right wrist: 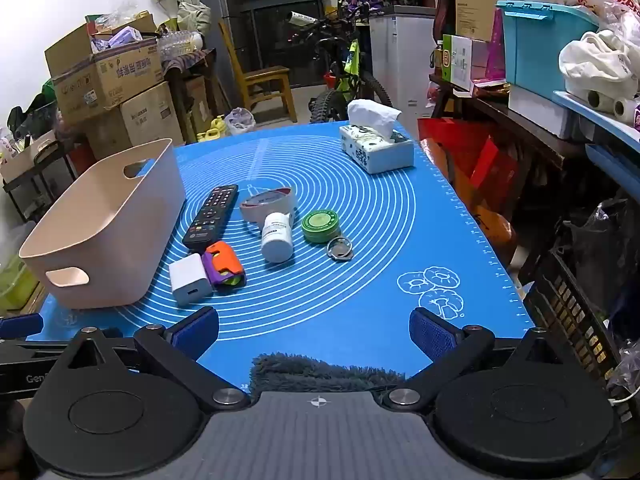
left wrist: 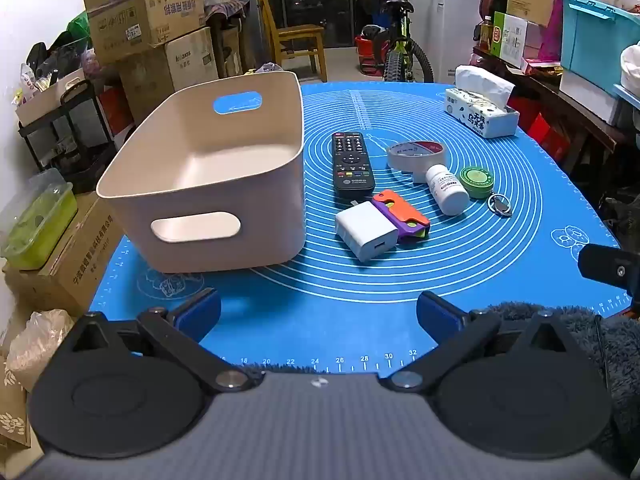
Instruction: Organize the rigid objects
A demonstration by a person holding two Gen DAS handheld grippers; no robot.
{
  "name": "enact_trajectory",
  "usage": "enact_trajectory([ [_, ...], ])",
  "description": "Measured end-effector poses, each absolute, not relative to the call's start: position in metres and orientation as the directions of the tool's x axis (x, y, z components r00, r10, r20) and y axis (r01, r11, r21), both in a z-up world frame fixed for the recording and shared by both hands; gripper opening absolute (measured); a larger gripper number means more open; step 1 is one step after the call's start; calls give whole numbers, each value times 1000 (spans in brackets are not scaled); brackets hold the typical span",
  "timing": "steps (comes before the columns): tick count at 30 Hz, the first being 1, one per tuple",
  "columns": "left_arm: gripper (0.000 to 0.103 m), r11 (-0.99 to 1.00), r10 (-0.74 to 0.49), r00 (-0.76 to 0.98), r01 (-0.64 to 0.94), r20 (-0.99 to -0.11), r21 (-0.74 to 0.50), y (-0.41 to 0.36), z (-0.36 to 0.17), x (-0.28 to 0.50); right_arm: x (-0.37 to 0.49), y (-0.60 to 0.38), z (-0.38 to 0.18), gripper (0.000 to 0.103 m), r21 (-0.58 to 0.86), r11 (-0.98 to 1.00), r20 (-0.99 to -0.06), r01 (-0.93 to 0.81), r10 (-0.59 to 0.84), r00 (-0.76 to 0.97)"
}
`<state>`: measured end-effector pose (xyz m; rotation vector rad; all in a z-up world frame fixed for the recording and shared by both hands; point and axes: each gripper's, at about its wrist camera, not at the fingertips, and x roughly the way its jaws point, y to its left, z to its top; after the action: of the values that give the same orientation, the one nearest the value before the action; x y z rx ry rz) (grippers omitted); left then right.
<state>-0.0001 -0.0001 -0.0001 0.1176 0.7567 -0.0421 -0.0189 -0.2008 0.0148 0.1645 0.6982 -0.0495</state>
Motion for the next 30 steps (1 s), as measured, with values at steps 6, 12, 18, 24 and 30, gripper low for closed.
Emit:
enact_trajectory([
  [6,103,992,3,727,82,-687,91,0,0,0,-19,-201,14,101,143,985,-646,100,16,763],
  [12,103,993,3,726,81,-687,91,0,0,0,-19,-201,14,101,144,985,-646,100,17,763],
  [18,103,993,3,726,81,-688,90,-1,0,0,-18,-201,14,101,144,984,-649,103,16,761],
  [24,103,993,2,725,81,-688,88,-1,0,0,-18,-200,14,101,142,985,-649,101,15,761],
  [30,103,993,1,725,81,-689,87,-1,0,0,-19,-199,12,101,139,985,-649,101,14,761],
])
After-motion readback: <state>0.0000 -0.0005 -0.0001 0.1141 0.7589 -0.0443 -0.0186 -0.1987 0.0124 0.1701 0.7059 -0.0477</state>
